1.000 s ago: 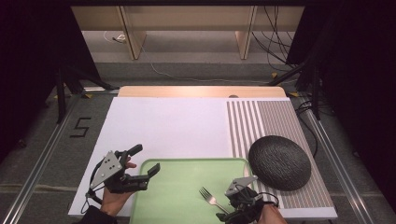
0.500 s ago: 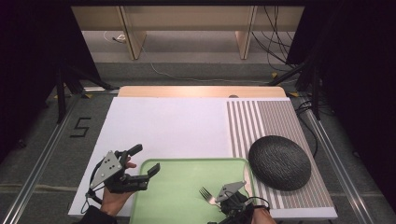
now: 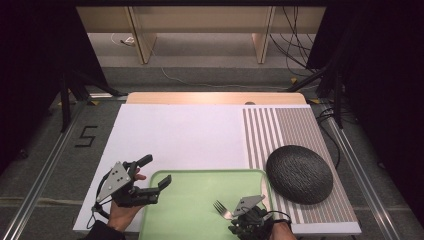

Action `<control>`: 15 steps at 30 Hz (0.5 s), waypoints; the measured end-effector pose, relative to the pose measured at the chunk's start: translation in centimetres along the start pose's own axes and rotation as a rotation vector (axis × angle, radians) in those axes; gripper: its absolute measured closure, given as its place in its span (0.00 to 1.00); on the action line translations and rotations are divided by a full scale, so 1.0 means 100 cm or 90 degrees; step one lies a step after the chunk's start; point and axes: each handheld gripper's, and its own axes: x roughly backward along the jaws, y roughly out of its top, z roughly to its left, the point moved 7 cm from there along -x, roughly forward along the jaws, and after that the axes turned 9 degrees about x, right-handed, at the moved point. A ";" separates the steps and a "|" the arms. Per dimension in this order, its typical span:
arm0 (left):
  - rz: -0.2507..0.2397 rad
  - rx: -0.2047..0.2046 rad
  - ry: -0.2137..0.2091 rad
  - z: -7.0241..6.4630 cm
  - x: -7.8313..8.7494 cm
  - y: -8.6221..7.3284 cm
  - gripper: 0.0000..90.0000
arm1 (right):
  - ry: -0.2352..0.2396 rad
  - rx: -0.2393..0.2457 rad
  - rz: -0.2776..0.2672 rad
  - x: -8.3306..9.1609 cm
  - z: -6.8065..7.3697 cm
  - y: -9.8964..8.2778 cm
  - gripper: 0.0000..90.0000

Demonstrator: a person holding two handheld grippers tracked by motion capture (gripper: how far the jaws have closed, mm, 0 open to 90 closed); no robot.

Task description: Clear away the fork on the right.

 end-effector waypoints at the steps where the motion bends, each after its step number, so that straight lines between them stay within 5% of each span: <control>1: 0.000 0.000 0.000 0.000 0.000 0.000 0.13 | -0.007 0.008 0.007 -0.001 0.000 -0.001 0.92; 6: 0.000 -0.001 0.000 0.000 0.000 0.000 0.13 | -0.020 0.029 0.030 -0.004 0.000 -0.004 1.00; 15: 0.000 -0.001 0.000 0.000 0.000 0.000 0.13 | -0.042 0.050 0.062 -0.008 -0.001 -0.009 1.00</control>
